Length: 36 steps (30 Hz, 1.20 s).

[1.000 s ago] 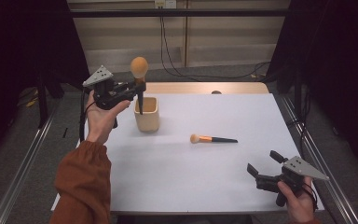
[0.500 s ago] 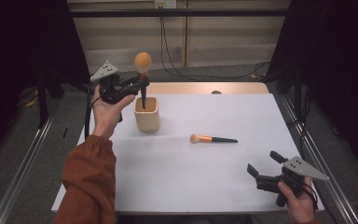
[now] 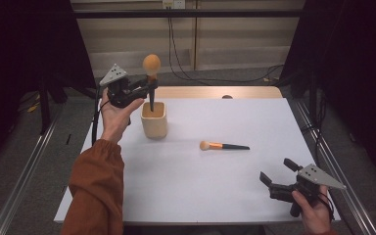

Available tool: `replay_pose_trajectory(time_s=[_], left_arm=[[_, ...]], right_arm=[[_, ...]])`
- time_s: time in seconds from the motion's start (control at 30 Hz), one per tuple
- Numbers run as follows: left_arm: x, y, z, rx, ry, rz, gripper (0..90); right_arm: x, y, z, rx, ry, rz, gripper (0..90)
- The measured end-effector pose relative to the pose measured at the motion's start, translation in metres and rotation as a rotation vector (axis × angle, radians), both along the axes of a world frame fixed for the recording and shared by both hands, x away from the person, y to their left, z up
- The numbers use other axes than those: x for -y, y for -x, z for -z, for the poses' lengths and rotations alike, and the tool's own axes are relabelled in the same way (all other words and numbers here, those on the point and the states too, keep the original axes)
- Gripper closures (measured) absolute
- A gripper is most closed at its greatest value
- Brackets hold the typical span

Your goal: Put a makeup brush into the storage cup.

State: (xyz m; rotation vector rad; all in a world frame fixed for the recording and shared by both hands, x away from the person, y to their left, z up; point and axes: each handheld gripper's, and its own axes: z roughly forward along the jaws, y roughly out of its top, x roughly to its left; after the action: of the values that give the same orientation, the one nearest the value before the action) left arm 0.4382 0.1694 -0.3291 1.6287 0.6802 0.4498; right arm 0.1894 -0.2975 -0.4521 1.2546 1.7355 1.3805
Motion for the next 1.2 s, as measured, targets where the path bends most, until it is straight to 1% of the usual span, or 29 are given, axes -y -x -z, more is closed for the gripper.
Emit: replay_pose_trajectory(time_s=[0.1, 0.13, 0.17, 0.23, 0.27, 0.37, 0.43, 0.5, 0.53, 0.57, 0.6, 0.63, 0.7, 0.83, 0.93, 1.2], left_arm=[[-0.001, -0.002, 0.005, -0.010, 0.007, -0.002, 67.5], [-0.001, -0.003, 0.006, -0.009, -0.003, -0.004, 67.5], [-0.002, -0.003, 0.007, -0.010, -0.003, -0.005, 67.5], [-0.003, -0.004, 0.010, -0.013, 0.001, -0.009, 67.5], [-0.004, -0.004, 0.011, -0.016, 0.011, -0.009, 67.5], [-0.004, -0.005, 0.015, -0.026, 0.002, -0.010, 67.5], [-0.005, -0.005, 0.019, -0.036, 0.020, -0.009, 67.5], [-0.005, -0.005, 0.021, -0.039, 0.001, -0.013, 67.5], [-0.004, -0.006, 0.022, -0.041, 0.000, -0.008, 67.5], [-0.004, -0.005, 0.023, -0.038, 0.002, -0.016, 67.5], [-0.005, -0.005, 0.025, -0.039, 0.010, -0.014, 67.5], [-0.004, -0.005, 0.025, -0.045, 0.011, -0.010, 67.5], [-0.003, -0.005, 0.027, -0.040, -0.014, -0.006, 67.5], [0.000, -0.003, 0.032, -0.051, -0.033, 0.000, 67.5], [-0.001, -0.003, 0.035, -0.052, -0.040, -0.001, 67.5], [-0.003, -0.003, 0.045, -0.065, -0.039, -0.002, 67.5]], right_arm=[[0.000, 0.000, 0.000, 0.001, 0.000, 0.000, 0.0], [0.000, 0.000, 0.000, 0.001, 0.000, 0.000, 0.0], [0.000, 0.000, 0.000, 0.001, 0.000, -0.001, 0.0], [0.000, 0.000, 0.000, 0.000, 0.000, 0.000, 0.0], [0.000, 0.000, 0.000, -0.001, -0.001, 0.000, 0.0], [0.000, 0.000, 0.000, -0.001, 0.001, -0.001, 0.0], [0.000, 0.000, 0.000, -0.002, 0.002, -0.002, 0.0], [0.000, 0.000, 0.000, -0.001, 0.002, 0.000, 0.0], [0.000, 0.001, 0.000, -0.004, 0.000, 0.000, 0.0], [0.000, 0.001, 0.000, -0.003, 0.000, 0.000, 0.0], [0.000, 0.001, 0.000, -0.004, 0.000, 0.000, 0.0], [0.000, 0.000, 0.000, -0.002, 0.002, 0.000, 0.0], [0.000, 0.000, 0.000, -0.002, 0.002, 0.000, 0.0], [0.000, 0.001, 0.000, -0.005, 0.002, 0.000, 0.0], [0.000, 0.001, 0.000, -0.003, 0.004, -0.001, 0.0], [-0.001, 0.000, 0.000, -0.003, 0.004, -0.002, 0.0]])
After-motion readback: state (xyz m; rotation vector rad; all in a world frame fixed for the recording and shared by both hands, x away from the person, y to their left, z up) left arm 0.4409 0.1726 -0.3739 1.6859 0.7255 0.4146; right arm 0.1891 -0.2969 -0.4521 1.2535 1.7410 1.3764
